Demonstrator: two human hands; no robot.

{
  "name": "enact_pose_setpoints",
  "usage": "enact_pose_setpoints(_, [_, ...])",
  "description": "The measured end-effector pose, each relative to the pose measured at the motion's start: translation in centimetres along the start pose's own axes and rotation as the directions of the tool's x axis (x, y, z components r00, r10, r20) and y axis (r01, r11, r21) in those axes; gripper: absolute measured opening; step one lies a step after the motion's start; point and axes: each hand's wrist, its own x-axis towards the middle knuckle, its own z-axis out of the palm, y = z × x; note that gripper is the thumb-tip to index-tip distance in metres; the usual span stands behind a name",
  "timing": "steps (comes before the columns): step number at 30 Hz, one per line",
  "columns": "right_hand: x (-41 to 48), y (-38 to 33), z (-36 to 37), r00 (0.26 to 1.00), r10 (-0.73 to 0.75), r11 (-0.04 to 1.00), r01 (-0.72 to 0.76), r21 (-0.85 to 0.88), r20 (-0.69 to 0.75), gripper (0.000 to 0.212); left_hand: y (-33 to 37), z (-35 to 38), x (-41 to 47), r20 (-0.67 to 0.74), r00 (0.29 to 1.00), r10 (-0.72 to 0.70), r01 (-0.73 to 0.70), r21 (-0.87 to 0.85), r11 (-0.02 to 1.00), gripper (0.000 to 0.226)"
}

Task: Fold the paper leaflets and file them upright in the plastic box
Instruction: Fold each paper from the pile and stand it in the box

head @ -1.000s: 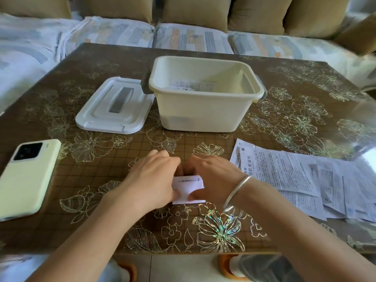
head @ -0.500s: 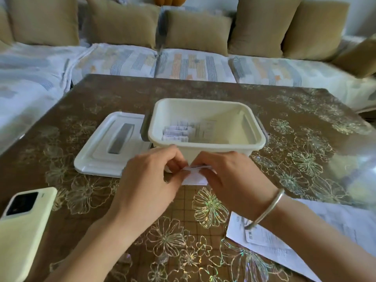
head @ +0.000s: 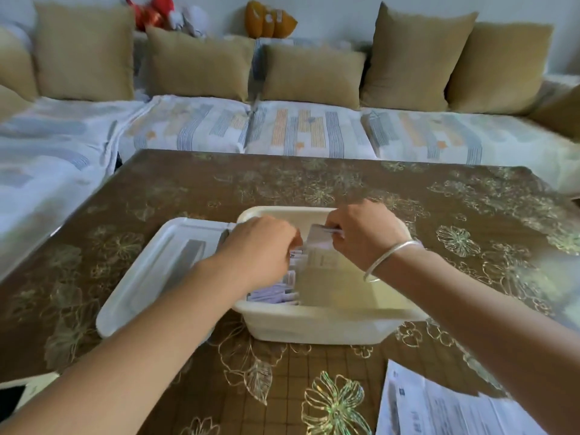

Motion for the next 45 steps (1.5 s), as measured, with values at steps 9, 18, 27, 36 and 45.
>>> enact_pose_setpoints(9, [0.8, -0.9, 1.2, 0.99, -0.079, 0.97, 0.104, -0.219, 0.117, 0.024, -0.3, 1.5, 2.0, 0.22, 0.975, -0.031, -0.003, 0.151, 0.989, 0.032])
enact_pose_setpoints(18, [1.3, -1.9, 1.6, 0.99, -0.113, 0.976, 0.128, -0.178, 0.09, 0.022, -0.3, 1.4, 1.5, 0.263, 0.963, -0.055, 0.026, 0.114, 0.993, 0.036])
enact_pose_setpoints(27, [2.8, -3.8, 3.0, 0.966, -0.231, 0.955, 0.248, -0.165, 0.113, 0.023, -1.3, -1.7, -0.3, 0.093, 0.995, 0.046, -0.055, 0.104, 0.993, 0.032])
enact_pose_setpoints(36, [2.7, -4.7, 3.4, 0.939, -0.295, 0.919, 0.33, -0.217, 0.179, 0.026, -4.9, -1.1, -4.4, -0.429, 0.899, -0.087, -0.022, -0.243, 0.97, 0.026])
enact_pose_setpoints(45, [3.6, -5.6, 3.8, 0.965, -0.22, 0.974, 0.226, -0.03, 0.145, 0.019, -2.7, 1.0, -6.3, -0.569, 0.794, -0.211, -0.092, -0.456, 0.885, 0.025])
